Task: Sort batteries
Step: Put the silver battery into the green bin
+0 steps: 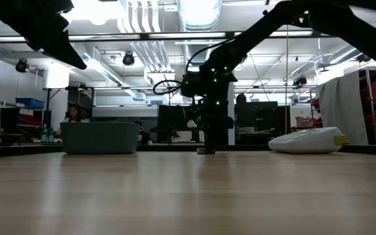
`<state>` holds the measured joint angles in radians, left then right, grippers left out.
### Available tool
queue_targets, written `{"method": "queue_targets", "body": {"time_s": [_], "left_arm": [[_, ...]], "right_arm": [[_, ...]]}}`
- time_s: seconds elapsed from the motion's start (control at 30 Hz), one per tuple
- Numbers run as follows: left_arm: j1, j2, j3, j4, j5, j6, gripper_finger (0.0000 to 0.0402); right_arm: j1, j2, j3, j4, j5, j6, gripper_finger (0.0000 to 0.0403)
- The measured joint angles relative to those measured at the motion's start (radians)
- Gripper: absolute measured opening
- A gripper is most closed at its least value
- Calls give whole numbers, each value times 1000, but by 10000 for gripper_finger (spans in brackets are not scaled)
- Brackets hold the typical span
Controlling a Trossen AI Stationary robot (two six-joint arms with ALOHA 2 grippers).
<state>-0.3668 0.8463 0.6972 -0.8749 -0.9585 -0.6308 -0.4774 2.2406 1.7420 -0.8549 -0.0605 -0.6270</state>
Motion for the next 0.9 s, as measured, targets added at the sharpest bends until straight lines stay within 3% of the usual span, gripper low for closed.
{"method": "queue_targets", "body": {"time_s": [0.2,0.43,0.6,0.73,0.9], "left_arm": [[0,0,0,0,0,0,93],[0,1,0,-1,0,1,93],[0,1,0,0,0,3,93],[0,1,0,4,0,3,93],[0,6,0,20,0,3,93]], "right_arm": [[2,-37,18,-21,5,25,37],[11,-154,74,-207,-11,61,36],[34,-258,71,-364,-109,140,36],[94,-418,29,-496,-217,235,36],[291,-687,-145,-532,-219,410,35]]}}
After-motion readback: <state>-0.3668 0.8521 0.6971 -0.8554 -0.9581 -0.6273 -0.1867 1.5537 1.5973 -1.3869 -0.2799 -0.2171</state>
